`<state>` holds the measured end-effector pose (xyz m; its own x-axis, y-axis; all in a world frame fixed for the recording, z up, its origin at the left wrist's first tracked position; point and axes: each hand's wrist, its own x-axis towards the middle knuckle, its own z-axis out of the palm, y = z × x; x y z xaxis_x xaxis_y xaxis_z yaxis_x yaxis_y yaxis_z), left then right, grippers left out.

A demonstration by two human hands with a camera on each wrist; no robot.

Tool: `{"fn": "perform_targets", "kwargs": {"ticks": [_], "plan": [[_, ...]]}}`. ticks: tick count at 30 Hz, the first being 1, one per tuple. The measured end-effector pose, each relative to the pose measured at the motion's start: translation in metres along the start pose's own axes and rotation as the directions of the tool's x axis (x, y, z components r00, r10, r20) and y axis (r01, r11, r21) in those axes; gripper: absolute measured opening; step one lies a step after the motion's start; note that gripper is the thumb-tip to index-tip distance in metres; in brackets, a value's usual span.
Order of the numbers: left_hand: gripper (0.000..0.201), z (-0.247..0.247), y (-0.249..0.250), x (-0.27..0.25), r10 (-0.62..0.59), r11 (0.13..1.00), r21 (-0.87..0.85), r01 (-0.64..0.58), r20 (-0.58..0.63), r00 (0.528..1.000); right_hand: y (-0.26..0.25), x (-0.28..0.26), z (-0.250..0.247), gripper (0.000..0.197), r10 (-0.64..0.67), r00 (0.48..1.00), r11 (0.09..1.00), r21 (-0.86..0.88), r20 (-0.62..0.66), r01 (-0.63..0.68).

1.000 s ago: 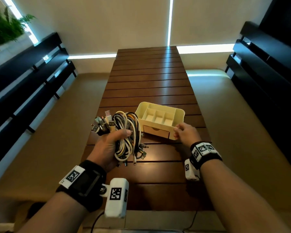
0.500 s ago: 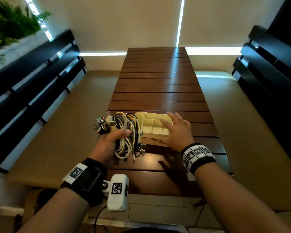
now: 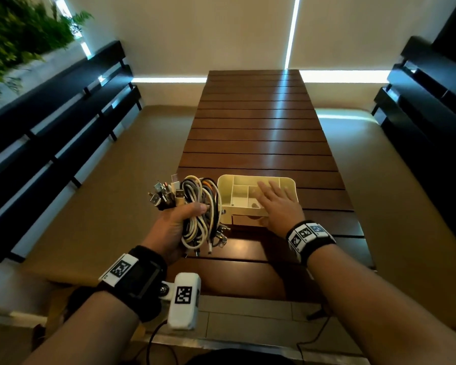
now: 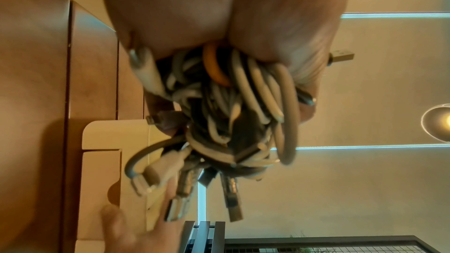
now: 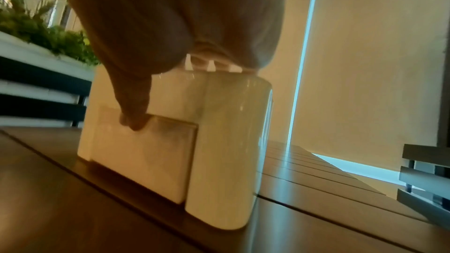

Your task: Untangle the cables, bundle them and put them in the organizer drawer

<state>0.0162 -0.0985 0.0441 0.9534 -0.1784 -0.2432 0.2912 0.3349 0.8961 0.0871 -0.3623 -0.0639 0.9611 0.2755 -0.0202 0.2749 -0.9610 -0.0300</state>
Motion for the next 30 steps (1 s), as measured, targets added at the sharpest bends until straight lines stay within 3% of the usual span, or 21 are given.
{"fn": "perform_targets", "kwargs": {"ticks": [2,4,5,9,12,15,18,22,30], "plan": [[0.040,-0.004,-0.001,0.002,-0.005,1.000,-0.005,0.006,0.007,1.000,-0.006,-0.015,-0.004,0.069,-0.002,0.979,0.997,0.080,-0.204,0.019],[0.040,-0.008,-0.003,0.003,-0.014,1.000,-0.020,0.014,0.001,1.000,-0.012,-0.035,0.004,0.038,0.026,0.908,0.980,0.191,-0.418,0.060],[0.040,-0.010,-0.004,0.004,-0.018,0.999,-0.029,0.018,-0.002,1.000,-0.017,-0.046,0.011,0.025,0.039,0.899,0.966,0.247,-0.436,0.078],[0.039,-0.009,-0.009,0.007,-0.046,0.998,-0.043,0.046,0.002,0.999,-0.033,-0.066,0.040,0.029,0.175,0.972,0.919,0.380,-0.159,-0.104],[0.042,-0.004,-0.012,0.007,-0.065,0.996,-0.062,0.065,0.012,0.998,-0.034,-0.063,0.045,0.030,0.329,0.943,0.851,0.447,-0.045,-0.276],[0.042,-0.001,-0.014,0.007,-0.082,0.994,-0.076,0.084,0.036,0.996,-0.034,-0.060,0.046,0.029,0.451,0.892,0.781,0.499,-0.033,-0.376],[0.039,-0.002,-0.015,0.006,-0.082,0.993,-0.084,0.085,0.044,0.996,-0.032,-0.057,0.043,0.032,0.421,0.905,0.804,0.486,-0.059,-0.343],[0.037,-0.005,-0.014,0.004,-0.067,0.994,-0.080,0.070,0.039,0.997,-0.032,-0.044,0.034,0.033,0.376,0.927,0.841,0.420,-0.003,-0.340],[0.040,-0.012,-0.008,0.003,-0.033,0.996,-0.081,0.034,0.012,0.999,-0.023,-0.023,0.023,0.036,0.403,0.911,0.860,0.304,0.085,-0.409]]}}
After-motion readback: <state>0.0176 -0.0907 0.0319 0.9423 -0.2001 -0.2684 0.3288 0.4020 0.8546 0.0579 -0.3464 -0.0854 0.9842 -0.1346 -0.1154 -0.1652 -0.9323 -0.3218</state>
